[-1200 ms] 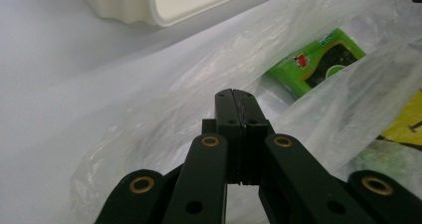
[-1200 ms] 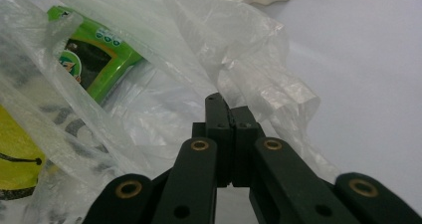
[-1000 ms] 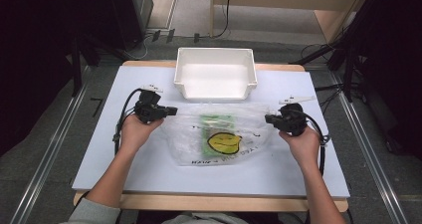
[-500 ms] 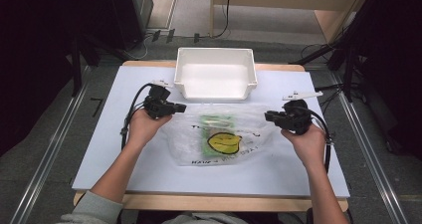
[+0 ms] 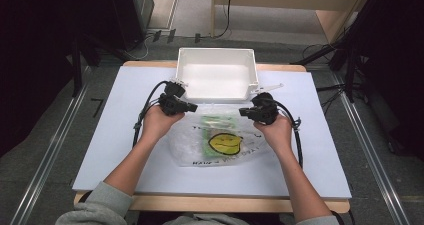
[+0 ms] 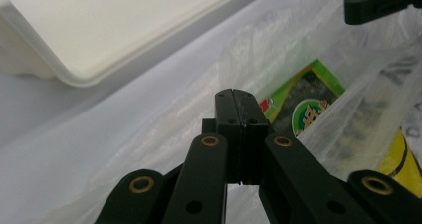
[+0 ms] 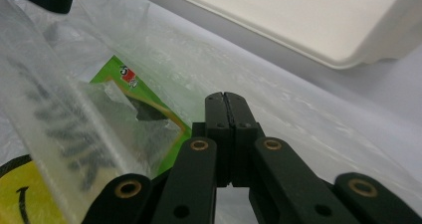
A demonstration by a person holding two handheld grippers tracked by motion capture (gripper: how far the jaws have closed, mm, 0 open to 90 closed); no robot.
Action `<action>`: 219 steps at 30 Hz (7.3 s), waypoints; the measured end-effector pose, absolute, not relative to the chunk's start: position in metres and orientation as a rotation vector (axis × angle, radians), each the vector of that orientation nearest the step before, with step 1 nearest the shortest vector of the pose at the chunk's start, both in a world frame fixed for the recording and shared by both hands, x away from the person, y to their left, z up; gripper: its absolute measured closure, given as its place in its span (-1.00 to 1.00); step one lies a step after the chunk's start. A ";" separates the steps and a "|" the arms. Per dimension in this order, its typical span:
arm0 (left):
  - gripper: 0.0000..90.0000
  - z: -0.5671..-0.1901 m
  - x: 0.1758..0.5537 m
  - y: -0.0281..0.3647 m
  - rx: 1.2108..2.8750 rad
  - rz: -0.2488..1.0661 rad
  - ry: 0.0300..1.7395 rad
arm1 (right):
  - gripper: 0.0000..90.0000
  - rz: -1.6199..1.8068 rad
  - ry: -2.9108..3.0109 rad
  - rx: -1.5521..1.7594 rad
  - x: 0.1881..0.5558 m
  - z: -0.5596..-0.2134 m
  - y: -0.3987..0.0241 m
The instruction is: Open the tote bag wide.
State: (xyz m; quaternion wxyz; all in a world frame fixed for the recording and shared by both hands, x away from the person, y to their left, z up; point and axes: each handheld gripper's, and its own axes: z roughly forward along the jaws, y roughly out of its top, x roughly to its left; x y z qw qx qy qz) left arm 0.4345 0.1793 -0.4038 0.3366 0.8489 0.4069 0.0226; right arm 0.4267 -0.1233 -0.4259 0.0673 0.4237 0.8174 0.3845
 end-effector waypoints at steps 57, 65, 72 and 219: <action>1.00 -0.453 0.305 0.187 2.283 -0.175 0.900 | 1.00 0.982 2.471 1.326 0.466 -0.466 -0.084; 1.00 -0.457 0.292 0.192 2.312 -0.193 0.877 | 1.00 0.966 2.458 1.316 0.468 -0.466 -0.083; 1.00 -0.456 0.280 0.200 2.341 -0.179 0.856 | 1.00 0.955 2.446 1.309 0.471 -0.466 -0.083; 1.00 -0.444 0.473 0.147 2.201 0.067 0.974 | 0.99 1.090 2.607 1.127 0.291 -0.462 -0.141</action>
